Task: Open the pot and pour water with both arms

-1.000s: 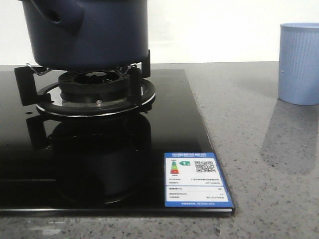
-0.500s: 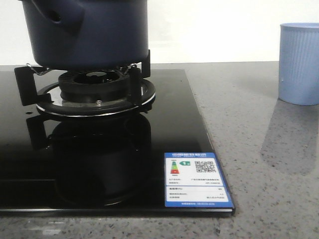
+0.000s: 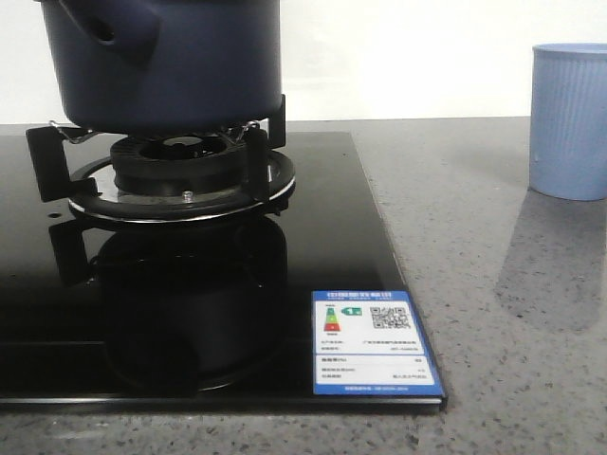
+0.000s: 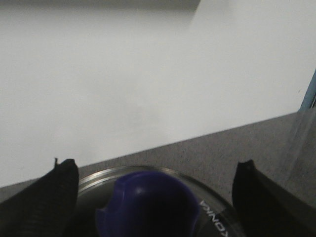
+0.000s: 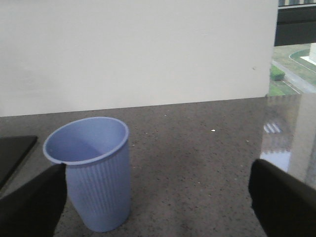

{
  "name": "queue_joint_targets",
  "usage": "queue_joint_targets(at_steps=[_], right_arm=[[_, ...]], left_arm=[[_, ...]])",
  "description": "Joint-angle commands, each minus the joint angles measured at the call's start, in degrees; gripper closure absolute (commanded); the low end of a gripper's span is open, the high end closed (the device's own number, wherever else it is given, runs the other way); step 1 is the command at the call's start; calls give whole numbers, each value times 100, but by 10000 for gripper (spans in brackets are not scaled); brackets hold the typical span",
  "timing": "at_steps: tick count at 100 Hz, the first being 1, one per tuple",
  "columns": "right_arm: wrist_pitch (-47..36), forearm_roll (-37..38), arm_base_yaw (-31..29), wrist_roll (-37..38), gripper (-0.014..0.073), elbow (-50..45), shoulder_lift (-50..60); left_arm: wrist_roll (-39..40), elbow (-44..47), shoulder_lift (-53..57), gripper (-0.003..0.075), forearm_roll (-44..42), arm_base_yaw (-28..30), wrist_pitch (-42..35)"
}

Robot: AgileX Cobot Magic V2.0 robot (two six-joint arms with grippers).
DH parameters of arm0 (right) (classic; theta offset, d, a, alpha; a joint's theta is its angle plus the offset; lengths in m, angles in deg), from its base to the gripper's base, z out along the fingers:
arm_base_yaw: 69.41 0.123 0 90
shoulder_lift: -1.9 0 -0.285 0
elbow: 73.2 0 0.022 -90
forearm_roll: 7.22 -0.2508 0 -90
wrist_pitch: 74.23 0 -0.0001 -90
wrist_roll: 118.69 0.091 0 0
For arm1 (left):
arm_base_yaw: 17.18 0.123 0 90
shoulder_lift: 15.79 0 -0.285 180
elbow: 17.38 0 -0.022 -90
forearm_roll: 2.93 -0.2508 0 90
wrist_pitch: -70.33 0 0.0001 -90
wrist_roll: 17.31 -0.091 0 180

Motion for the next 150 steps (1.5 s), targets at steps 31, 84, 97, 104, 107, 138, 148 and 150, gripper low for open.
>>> queue_joint_targets(at_steps=[31,84,97,104,107,138,148,150], right_arm=[[-403,215,491,-6,57,563,-3],[-39,208,570,246,667,190,266],[-370,221,582,246,667,-522,804],[-203,242,582,246,667,-786,1021],[-186,252,582,246,667,-863,1076],[-167,436,582,246,667,-982,1166],[-167,436,582,246,667,-982,1166],[-167,436,582,246,667,-982,1166]], left_arm=[[-11,-211,1394,332,-111,747,740],[-11,2361,3638,739,-230,1067,63],[-11,3465,4376,739,-62,1067,-354],[-11,3892,4710,739,-21,1067,-552],[-11,4027,4817,739,-21,1067,-633],[-11,4419,5086,739,-21,1067,-778],[-11,4419,5086,739,-21,1067,-778],[-11,4419,5086,739,-21,1067,-768]])
